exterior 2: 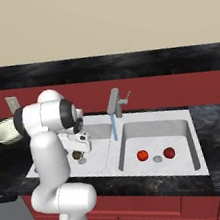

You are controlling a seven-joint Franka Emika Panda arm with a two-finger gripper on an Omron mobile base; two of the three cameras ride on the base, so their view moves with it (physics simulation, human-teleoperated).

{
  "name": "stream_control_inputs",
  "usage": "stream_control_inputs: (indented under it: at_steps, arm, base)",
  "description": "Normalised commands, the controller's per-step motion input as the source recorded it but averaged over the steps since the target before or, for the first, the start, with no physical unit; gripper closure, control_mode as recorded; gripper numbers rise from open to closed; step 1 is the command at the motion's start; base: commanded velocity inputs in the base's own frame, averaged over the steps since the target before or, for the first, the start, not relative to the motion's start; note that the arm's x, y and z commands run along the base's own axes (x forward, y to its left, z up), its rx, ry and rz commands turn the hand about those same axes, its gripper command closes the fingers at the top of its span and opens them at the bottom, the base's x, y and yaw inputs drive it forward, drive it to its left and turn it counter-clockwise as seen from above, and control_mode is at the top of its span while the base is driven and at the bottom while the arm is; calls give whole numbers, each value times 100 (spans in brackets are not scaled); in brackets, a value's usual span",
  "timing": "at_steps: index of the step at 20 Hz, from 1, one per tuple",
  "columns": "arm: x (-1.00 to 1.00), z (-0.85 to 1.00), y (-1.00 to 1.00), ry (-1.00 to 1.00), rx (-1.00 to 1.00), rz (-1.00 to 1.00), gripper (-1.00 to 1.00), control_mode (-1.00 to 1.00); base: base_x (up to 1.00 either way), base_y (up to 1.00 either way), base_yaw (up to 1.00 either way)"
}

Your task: Pick the tomatos from the sink and place them in one bowl. Place the kiwi in the other bowl. Then turn off the sink faucet.

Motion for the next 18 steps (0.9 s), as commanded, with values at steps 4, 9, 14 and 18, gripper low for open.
stream_control_inputs:
  at_steps: [4,9,14,18]
  arm:
    - [30,-25,0,0,0,0,-100,-100]
    - [30,-27,3,0,-2,0,-100,-100]
    - [27,-25,18,0,-5,0,-100,-100]
    - [21,-25,8,0,-5,0,-100,-100]
  base:
    - [0,0,0]
    - [0,0,0]
    - [0,0,0]
    - [0,0,0]
